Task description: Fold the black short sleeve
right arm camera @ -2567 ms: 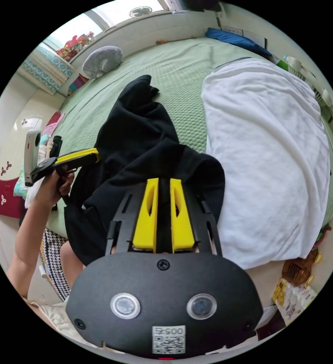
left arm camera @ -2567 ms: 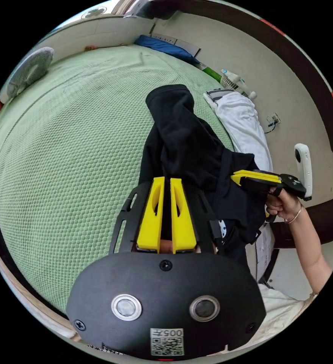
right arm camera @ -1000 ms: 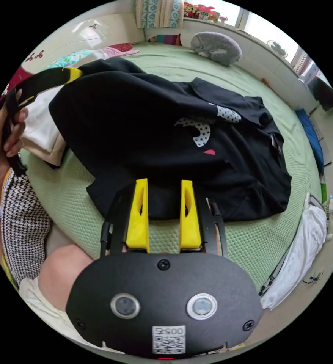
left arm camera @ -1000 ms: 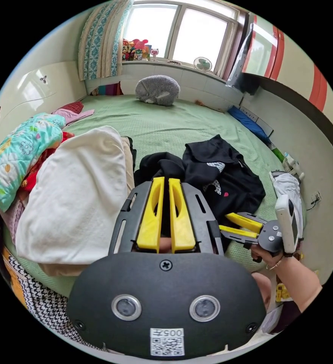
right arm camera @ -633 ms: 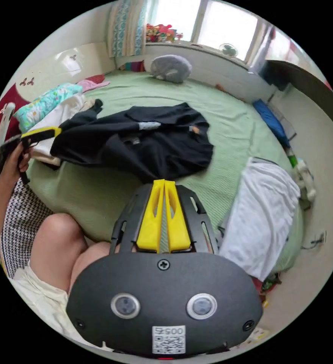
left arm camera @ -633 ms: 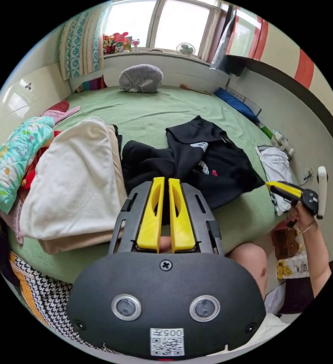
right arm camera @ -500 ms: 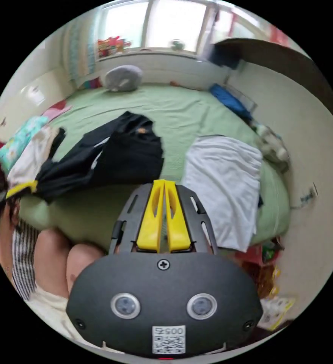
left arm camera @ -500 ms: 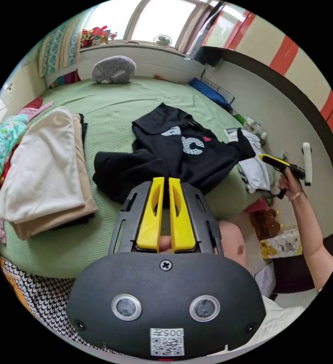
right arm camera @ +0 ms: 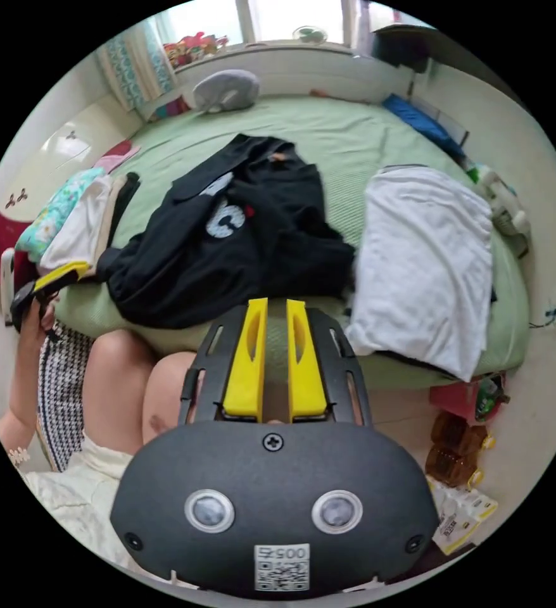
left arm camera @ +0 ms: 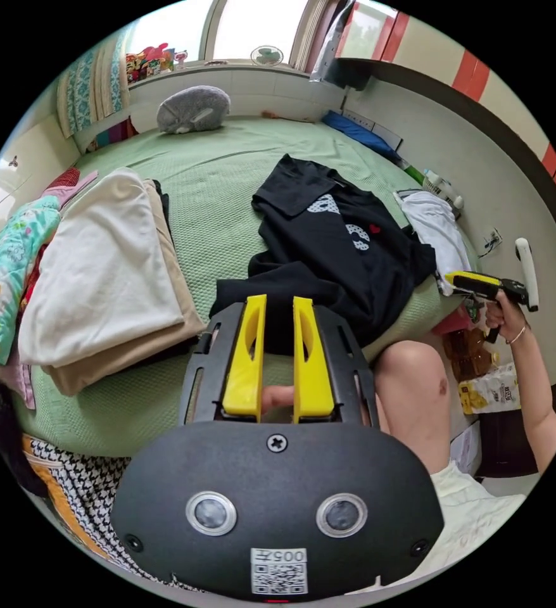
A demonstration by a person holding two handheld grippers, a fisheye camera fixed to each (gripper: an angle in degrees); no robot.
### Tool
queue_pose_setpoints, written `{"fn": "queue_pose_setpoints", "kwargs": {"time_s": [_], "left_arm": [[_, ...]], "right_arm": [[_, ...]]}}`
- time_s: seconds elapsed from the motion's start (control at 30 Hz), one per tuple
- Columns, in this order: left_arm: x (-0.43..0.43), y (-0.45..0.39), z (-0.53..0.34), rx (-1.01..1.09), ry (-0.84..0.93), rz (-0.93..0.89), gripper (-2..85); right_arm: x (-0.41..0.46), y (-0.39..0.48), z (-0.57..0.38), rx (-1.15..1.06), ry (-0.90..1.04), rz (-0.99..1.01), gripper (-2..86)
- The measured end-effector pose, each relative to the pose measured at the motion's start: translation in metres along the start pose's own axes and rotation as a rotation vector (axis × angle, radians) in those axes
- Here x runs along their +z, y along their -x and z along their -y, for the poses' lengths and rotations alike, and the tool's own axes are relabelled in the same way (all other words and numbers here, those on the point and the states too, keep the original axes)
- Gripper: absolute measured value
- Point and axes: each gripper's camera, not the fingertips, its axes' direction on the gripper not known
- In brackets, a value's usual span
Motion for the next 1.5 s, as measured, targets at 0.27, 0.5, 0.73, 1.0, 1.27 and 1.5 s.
{"fn": "queue_pose_setpoints", "kwargs": {"time_s": [0.27,0.5,0.73,1.0,1.27,1.5], "left_arm": [[0.05,0.036,0.017,-0.018,0.078,-0.015,10.6],[0.076,0.033,0.015,-0.017,0.111,0.041,8.3],[0.025,0.041,0.001,-0.011,0.063,0.021,1.6],[-0.072,0.048,-0.05,0.01,-0.002,-0.308,0.6],[-0.073,-0.028,-0.121,0.126,0.085,-0.416,0.2],[-0.066,0.003,-0.132,0.012,0.087,-0.413,-0.3]], "right_arm": [[0.07,0.05,0.007,0.022,0.173,0.12,9.6],[0.072,0.068,0.007,-0.012,0.199,-0.01,7.8],[0.055,0.047,-0.006,0.023,0.126,-0.014,-1.3],[-0.053,-0.031,-0.037,0.159,-0.088,0.059,-1.6],[-0.101,-0.097,-0.07,0.353,-0.189,-0.059,-1.5],[-0.048,-0.146,-0.09,0.46,-0.043,-0.159,0.6]]}}
